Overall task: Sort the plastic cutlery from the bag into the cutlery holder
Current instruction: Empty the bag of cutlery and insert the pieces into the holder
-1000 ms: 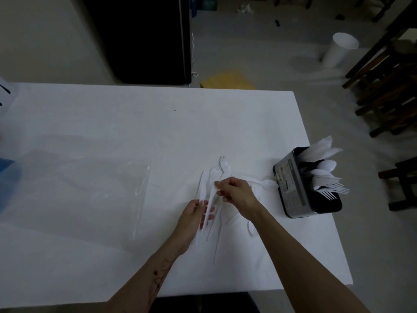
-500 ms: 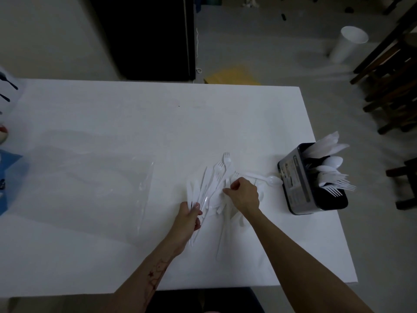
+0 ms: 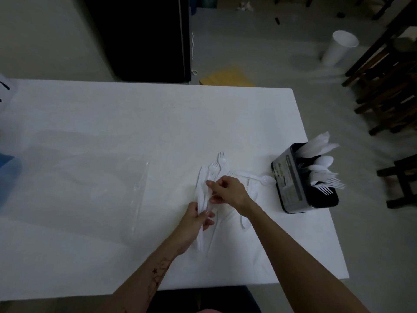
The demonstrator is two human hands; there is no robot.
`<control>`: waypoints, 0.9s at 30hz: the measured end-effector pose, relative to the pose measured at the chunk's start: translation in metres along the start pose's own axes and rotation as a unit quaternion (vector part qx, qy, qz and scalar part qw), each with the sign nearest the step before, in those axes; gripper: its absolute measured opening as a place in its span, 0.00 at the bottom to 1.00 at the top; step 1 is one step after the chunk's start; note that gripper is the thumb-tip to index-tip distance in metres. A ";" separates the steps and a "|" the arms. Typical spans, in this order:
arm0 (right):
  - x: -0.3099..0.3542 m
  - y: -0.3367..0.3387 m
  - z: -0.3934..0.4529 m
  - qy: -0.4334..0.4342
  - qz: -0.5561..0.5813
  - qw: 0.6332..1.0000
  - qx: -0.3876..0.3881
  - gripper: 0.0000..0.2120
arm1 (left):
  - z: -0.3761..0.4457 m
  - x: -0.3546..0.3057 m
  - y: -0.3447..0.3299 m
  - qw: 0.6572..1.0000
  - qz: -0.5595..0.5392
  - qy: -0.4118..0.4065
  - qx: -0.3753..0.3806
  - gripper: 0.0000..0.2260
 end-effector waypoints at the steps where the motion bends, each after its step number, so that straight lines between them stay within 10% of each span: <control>1: -0.002 0.002 0.000 0.004 -0.022 0.999 -0.031 0.17 | 0.001 0.002 0.001 1.000 0.005 0.003 -0.014 0.05; 4: -0.014 0.015 0.000 0.019 -0.185 0.973 -0.135 0.17 | 0.005 0.009 0.008 0.998 -0.012 0.013 -0.064 0.04; 13: -0.047 -0.002 -0.006 -0.040 -0.349 0.935 -0.054 0.19 | 0.005 0.015 0.012 0.994 -0.063 0.035 -0.087 0.03; 27: -0.025 0.026 -0.006 -0.066 -0.074 0.994 -0.043 0.12 | 0.002 0.010 0.011 0.997 -0.036 -0.001 -0.067 0.05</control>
Point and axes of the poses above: each hand's wrist, its own z-axis towards the middle knuckle, its own y-axis out of the back of the hand, x = y × z, the point moved 1 cm from there along z, towards the middle knuckle, and after that the axes turned 3 degrees about -x, right-handed, at the moved point
